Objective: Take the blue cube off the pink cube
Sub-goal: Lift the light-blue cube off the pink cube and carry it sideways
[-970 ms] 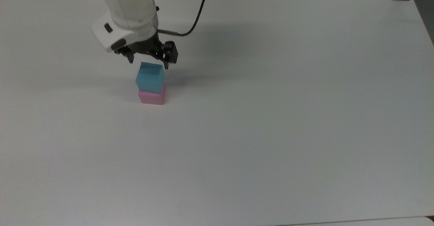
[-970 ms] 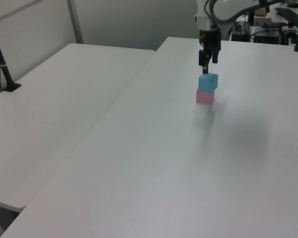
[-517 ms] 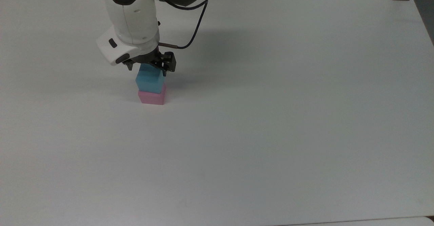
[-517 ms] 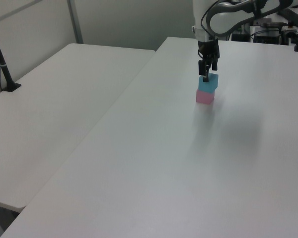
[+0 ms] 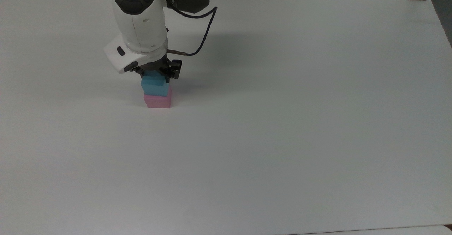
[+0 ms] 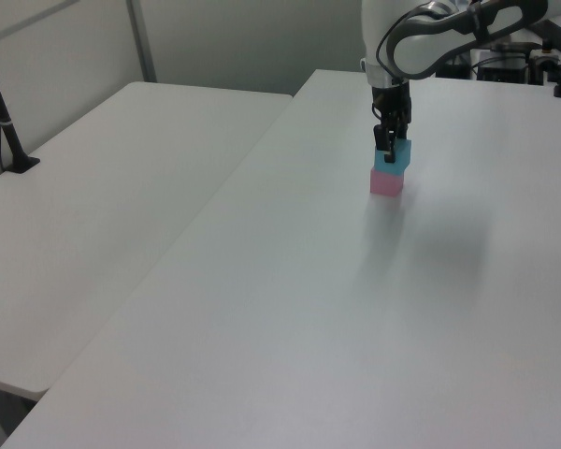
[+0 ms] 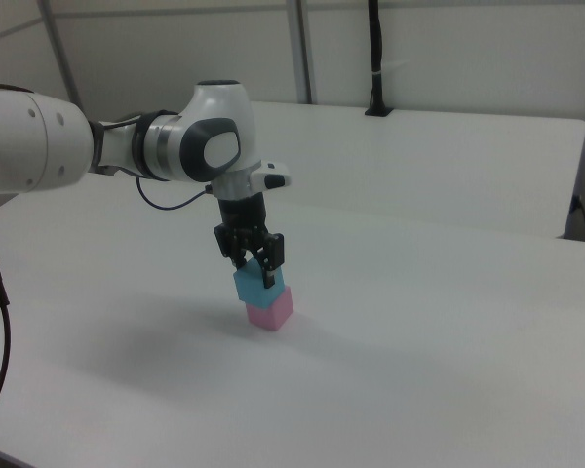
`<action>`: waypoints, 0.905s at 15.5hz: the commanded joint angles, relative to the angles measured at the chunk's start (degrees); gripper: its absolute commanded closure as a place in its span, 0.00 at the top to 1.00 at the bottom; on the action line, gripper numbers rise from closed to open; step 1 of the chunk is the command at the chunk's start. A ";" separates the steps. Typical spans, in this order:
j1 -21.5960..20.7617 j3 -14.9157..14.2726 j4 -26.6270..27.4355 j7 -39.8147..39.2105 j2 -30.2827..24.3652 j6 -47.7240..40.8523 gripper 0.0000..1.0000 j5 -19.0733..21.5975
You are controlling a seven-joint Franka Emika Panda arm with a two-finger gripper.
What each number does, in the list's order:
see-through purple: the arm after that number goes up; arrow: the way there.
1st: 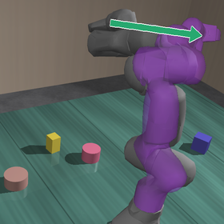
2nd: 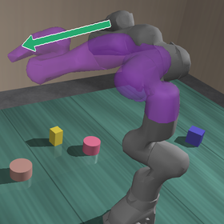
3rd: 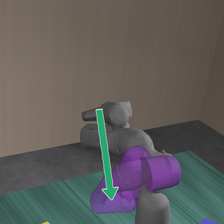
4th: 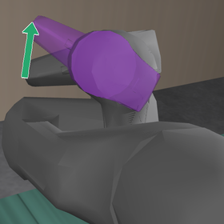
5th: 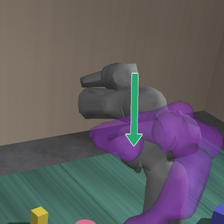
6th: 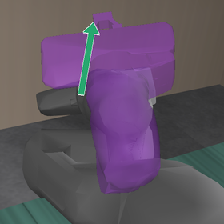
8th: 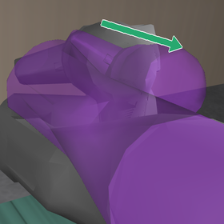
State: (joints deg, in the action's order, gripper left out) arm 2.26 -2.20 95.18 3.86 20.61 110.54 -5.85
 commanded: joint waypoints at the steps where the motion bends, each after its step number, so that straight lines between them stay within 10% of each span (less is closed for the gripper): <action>1: -1.11 0.70 0.71 0.09 -2.76 0.56 0.42 -0.83; 8: -13.49 0.71 0.71 8.69 0.39 1.69 0.43 -0.83; 11: -16.40 0.71 0.71 14.41 3.12 6.08 0.61 -0.74; 12: -16.49 0.71 0.71 14.50 3.12 6.35 0.92 -0.74; 14: -16.41 0.71 0.18 14.42 2.77 6.35 1.00 -0.74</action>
State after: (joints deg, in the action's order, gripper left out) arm -13.80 -0.84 95.40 17.04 24.21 115.87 -5.87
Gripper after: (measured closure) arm 0.401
